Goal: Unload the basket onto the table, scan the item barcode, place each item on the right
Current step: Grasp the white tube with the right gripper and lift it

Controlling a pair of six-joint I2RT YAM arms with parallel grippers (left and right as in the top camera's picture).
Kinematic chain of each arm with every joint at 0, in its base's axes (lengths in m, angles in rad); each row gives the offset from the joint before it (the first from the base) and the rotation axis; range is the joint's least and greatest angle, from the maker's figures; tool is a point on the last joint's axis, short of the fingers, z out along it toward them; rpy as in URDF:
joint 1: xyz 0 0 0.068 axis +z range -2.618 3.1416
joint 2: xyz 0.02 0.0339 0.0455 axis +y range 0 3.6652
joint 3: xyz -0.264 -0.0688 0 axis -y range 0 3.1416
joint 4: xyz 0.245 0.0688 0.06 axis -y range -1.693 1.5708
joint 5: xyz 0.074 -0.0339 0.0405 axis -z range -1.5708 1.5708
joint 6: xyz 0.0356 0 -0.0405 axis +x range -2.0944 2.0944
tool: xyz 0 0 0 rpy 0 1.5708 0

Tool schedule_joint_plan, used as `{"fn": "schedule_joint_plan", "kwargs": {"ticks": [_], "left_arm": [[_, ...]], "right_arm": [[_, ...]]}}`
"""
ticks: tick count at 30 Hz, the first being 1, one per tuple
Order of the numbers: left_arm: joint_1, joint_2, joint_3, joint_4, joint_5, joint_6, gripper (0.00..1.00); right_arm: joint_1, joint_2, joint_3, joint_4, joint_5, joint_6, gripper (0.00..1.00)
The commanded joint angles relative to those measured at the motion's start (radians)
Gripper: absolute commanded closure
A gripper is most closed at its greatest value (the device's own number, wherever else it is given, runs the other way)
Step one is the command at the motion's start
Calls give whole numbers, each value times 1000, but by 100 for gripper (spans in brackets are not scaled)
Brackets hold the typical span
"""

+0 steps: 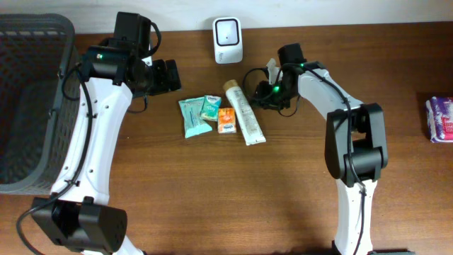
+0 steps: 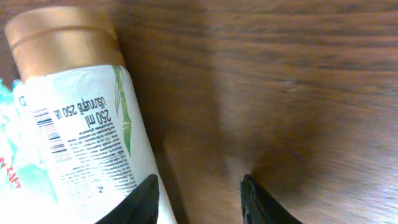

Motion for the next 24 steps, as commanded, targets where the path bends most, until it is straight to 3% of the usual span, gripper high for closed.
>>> {"fn": "schedule_joint_plan", "kwargs": {"ticks": [1,6,8,9,11,14,18,24], "left_arm": [[2,2,4,1,-7,5,1],[2,2,4,1,-7,5,1],[2,2,4,1,-7,5,1],[2,2,4,1,-7,5,1],[2,2,4,1,-7,5,1],[2,2,4,1,-7,5,1],[2,2,4,1,-7,5,1],[2,2,4,1,-7,5,1]], "right_arm": [[12,-6,4,-7,-73,-3,62],[14,-109,4,-87,-90,-3,67],[34,-115,4,-136,-89,-3,92],[52,-113,3,-151,-77,-3,96],[85,-113,2,-163,-6,2,96],[161,-111,-25,-160,276,82,96],[226,-75,-38,-148,285,94,96],[309,-67,-10,-98,267,230,96]]}}
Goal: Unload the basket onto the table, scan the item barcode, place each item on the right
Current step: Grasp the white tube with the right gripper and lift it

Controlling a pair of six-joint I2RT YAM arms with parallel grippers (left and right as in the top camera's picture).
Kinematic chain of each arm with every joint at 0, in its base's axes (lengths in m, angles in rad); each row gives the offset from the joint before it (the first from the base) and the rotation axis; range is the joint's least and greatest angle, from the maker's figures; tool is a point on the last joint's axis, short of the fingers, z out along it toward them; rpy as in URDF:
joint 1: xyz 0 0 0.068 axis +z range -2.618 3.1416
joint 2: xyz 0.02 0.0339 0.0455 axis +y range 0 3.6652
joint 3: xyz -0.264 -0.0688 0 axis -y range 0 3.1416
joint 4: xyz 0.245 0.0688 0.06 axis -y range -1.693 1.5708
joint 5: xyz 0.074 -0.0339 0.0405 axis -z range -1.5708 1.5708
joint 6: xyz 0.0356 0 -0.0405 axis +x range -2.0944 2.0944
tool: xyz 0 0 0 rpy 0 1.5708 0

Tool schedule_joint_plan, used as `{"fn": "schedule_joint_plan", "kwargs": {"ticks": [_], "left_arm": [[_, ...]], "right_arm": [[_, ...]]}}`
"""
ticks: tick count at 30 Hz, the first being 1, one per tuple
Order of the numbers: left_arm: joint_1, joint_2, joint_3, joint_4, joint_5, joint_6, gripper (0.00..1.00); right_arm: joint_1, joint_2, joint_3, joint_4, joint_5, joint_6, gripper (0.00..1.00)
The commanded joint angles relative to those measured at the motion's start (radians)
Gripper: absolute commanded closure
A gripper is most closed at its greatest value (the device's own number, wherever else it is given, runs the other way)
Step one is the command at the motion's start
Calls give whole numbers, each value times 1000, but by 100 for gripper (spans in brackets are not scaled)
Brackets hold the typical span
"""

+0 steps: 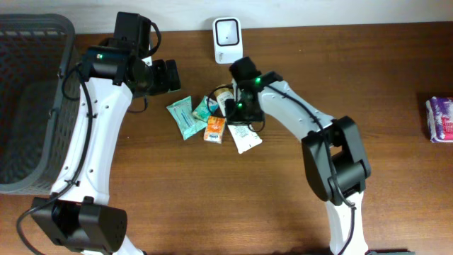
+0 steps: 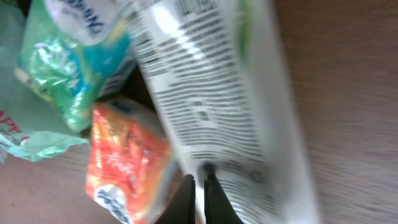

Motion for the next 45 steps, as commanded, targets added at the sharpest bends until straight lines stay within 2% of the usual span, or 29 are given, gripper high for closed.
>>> {"fn": "schedule_joint_plan", "kwargs": {"ticks": [1,4,5,6,7,8,9,10,11,13,15,17,19,22,27,30,34,36,37,38,39,41,45], "left_arm": [[2,2,4,1,-7,5,1],[2,2,4,1,-7,5,1],[2,2,4,1,-7,5,1],[2,2,4,1,-7,5,1],[2,2,4,1,-7,5,1],[2,2,4,1,-7,5,1],[2,2,4,1,-7,5,1],[2,2,4,1,-7,5,1],[2,2,4,1,-7,5,1],[2,2,4,1,-7,5,1],[2,2,4,1,-7,5,1],[2,2,4,1,-7,5,1],[2,2,4,1,-7,5,1],[2,2,4,1,-7,5,1],[2,2,4,1,-7,5,1],[2,2,4,1,-7,5,1],[2,2,4,1,-7,5,1],[2,2,4,1,-7,5,1],[2,2,4,1,-7,5,1],[2,2,4,1,-7,5,1],[2,2,4,1,-7,5,1],[2,2,4,1,-7,5,1],[2,2,4,1,-7,5,1]], "right_arm": [[33,16,31,-13,21,59,96],[13,-5,137,-101,129,47,94],[-10,-16,190,-143,152,1,87],[-39,-22,240,-182,151,-53,78],[-69,-23,284,-214,151,-106,63],[-103,-23,311,-234,150,-156,52],[-130,-23,313,-236,139,-204,37],[-176,-15,298,-238,48,-319,20],[-196,-8,286,-241,-18,-378,14],[-227,23,244,-235,-151,-483,9],[-236,40,190,-207,-215,-524,9],[-237,60,111,-149,-299,-551,1],[-231,72,63,-109,-373,-592,2],[-227,74,-12,-42,-374,-590,16],[-215,74,-101,55,-452,-590,16],[-196,75,-136,104,-449,-587,34],[-172,75,-162,125,-444,-586,43],[-151,75,-166,127,-422,-586,53],[-143,75,-166,132,-423,-586,68],[-138,75,-166,138,-422,-566,89],[-138,75,-166,154,-423,-514,96],[-139,74,-158,174,-452,-454,96],[-181,40,-81,147,-620,-455,96]]}}
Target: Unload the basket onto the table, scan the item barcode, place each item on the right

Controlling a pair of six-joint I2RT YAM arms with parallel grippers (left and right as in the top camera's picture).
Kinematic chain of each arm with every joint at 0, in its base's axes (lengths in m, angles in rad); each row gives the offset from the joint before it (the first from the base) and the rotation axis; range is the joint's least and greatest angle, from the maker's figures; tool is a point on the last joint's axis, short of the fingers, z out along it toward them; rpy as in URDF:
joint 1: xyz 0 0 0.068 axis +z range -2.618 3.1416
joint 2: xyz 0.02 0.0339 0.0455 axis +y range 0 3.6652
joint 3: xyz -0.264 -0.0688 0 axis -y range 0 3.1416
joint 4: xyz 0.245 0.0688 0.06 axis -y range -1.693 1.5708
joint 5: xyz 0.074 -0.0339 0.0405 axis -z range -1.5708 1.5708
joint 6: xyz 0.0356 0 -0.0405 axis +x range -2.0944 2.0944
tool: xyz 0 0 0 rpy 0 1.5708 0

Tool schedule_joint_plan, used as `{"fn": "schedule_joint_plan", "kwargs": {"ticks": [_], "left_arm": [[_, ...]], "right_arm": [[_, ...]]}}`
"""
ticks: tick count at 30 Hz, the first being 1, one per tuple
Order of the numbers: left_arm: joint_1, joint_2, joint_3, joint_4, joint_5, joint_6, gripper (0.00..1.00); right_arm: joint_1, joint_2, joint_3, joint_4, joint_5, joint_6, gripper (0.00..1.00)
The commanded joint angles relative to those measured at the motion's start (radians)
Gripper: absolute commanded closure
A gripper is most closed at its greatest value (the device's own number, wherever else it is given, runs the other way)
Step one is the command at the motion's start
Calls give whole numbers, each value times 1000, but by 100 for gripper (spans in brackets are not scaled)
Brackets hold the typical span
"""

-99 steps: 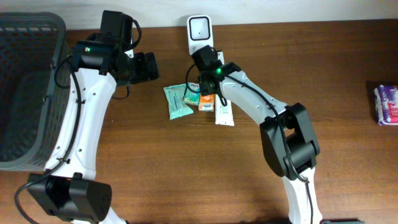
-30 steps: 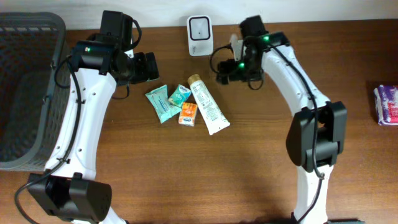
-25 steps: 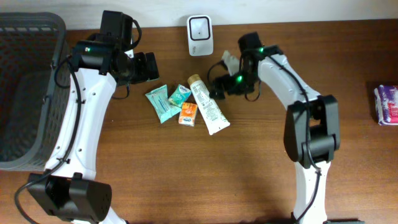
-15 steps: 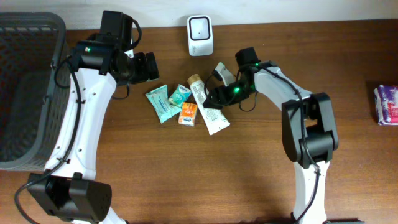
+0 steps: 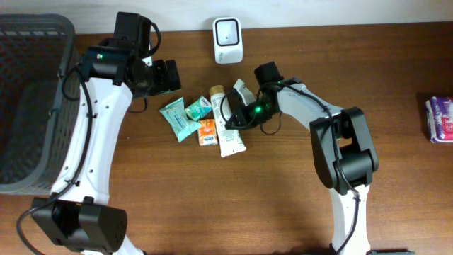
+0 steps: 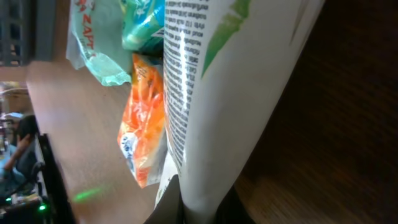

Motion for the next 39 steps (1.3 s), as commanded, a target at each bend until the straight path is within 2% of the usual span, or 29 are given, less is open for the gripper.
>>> {"fn": "schedule_joint_plan", "kwargs": {"ticks": [1,6,8,12,14,31,35,37,39], "left_arm": [[2,2,4,1,-7,5,1],[2,2,4,1,-7,5,1],[2,2,4,1,-7,5,1],[2,2,4,1,-7,5,1],[2,2,4,1,-7,5,1],[2,2,4,1,-7,5,1],[2,2,4,1,-7,5,1],[2,2,4,1,-7,5,1],[2,2,4,1,-7,5,1]], "right_arm": [[-43,-31,65,-12,-103,8,96],[-142,-162,143,-10,-209,-5,96],[-171,-209,146,12,-323,-65,96],[-231,-254,146,169,-581,-74,96],[-238,-254,146,203,-629,-71,96],[-238,-254,146,205,-612,-71,96],[-237,-253,146,201,-542,-36,96],[-236,-253,146,140,-425,-37,96],[-223,-253,146,0,-126,-37,96]]}}
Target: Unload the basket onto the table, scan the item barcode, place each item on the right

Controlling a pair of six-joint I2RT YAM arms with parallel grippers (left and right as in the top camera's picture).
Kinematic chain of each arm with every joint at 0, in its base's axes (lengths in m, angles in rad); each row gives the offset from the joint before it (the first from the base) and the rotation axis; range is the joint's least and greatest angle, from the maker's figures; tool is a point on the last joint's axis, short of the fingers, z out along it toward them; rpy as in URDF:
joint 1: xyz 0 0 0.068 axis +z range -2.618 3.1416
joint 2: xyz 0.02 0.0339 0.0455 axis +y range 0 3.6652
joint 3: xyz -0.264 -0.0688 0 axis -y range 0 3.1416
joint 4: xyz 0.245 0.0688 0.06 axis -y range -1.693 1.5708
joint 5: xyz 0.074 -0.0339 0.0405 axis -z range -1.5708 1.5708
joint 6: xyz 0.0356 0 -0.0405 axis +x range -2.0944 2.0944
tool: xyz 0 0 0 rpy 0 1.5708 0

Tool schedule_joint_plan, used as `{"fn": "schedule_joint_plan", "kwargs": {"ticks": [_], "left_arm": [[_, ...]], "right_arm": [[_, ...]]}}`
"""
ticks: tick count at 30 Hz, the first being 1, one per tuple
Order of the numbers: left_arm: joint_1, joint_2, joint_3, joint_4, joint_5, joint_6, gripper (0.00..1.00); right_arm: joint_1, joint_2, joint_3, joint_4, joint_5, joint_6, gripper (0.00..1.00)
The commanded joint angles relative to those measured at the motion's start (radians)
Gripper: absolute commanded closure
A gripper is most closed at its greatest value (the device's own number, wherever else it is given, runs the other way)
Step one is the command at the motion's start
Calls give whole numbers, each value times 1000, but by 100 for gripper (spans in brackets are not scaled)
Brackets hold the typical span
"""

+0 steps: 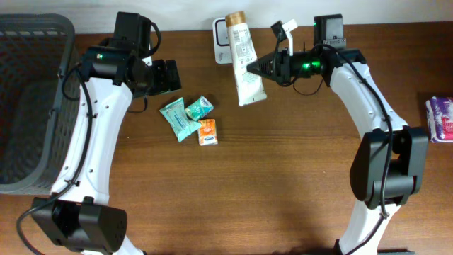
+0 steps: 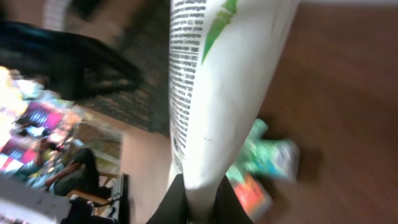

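My right gripper (image 1: 256, 68) is shut on the flat end of a white tube with a tan cap (image 1: 241, 60), holding it in the air at the back of the table. The tube's cap end lies over the white barcode scanner (image 1: 221, 34), which it partly hides. In the right wrist view the tube (image 2: 217, 87) runs up from the fingertips (image 2: 176, 199), printed text on its left side. My left gripper (image 1: 170, 76) hangs near the back left, empty; its jaw state does not show.
A teal sachet (image 1: 175, 117), a green sachet (image 1: 199, 108) and an orange sachet (image 1: 207, 132) lie on the wooden table (image 1: 283, 184). A dark basket (image 1: 28, 99) stands at the left edge. A purple-white packet (image 1: 441, 119) lies at the right edge.
My right gripper held the tube low on the table beside the sachets; now it holds the tube lifted at the back, cap end over the scanner. The sachets stay put.
At first my right gripper was open beside the tube's cap end, the tube lying next to the sachets. Then it was shut at the tube among shifted sachets. Later it held the tube's flat end on the table. Now the tube is raised at the scanner.
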Motion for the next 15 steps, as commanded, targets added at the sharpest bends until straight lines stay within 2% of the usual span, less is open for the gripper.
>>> {"fn": "schedule_joint_plan", "kwargs": {"ticks": [1,4,6,12,15], "left_arm": [[2,2,4,2,-7,5,1],[2,2,4,2,-7,5,1],[2,2,4,2,-7,5,1],[2,2,4,2,-7,5,1],[2,2,4,2,-7,5,1]], "right_arm": [[27,-39,16,-157,448,-6,96],[93,-39,-5,-272,805,-6,96],[132,-37,-7,-328,974,-5,96],[187,0,-55,-402,1357,113,96],[187,25,-115,-389,1421,144,96]]}}
